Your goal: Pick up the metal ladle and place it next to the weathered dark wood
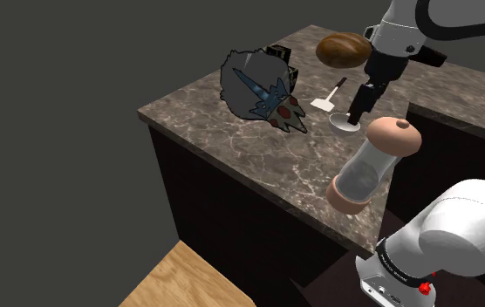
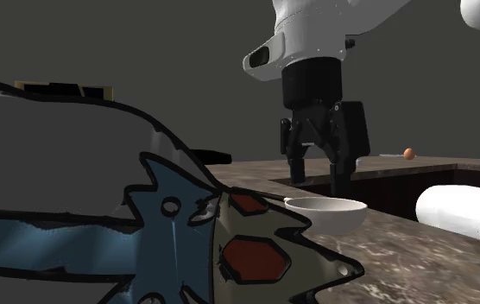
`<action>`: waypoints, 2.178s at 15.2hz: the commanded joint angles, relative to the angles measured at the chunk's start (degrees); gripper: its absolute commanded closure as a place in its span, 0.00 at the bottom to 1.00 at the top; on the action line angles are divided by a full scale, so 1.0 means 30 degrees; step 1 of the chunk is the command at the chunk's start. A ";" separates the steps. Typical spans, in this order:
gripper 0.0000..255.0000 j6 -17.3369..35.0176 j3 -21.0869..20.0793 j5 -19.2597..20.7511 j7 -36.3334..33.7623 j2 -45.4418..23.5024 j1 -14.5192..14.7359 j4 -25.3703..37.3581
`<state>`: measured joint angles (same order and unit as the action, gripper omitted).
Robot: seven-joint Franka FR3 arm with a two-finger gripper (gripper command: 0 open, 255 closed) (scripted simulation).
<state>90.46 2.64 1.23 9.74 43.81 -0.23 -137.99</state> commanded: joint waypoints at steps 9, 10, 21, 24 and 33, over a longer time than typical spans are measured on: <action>0.00 0.4475 -0.4379 -0.2239 -2.1266 0.0376 -0.8569 -0.0749; 0.00 0.4735 -0.4405 -0.2258 -2.1260 0.0362 -0.8568 -0.0996; 0.00 0.6220 -0.4539 -0.2356 -2.1242 0.0195 -0.8543 -0.2313; 1.00 0.6217 -0.4539 -0.2356 -2.1241 0.0195 -0.8543 -0.2312; 1.00 0.6220 -0.4537 -0.2354 -2.1244 0.0194 -0.8540 -0.2313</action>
<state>109.12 -10.98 -5.82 -54.03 44.45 -25.86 -144.85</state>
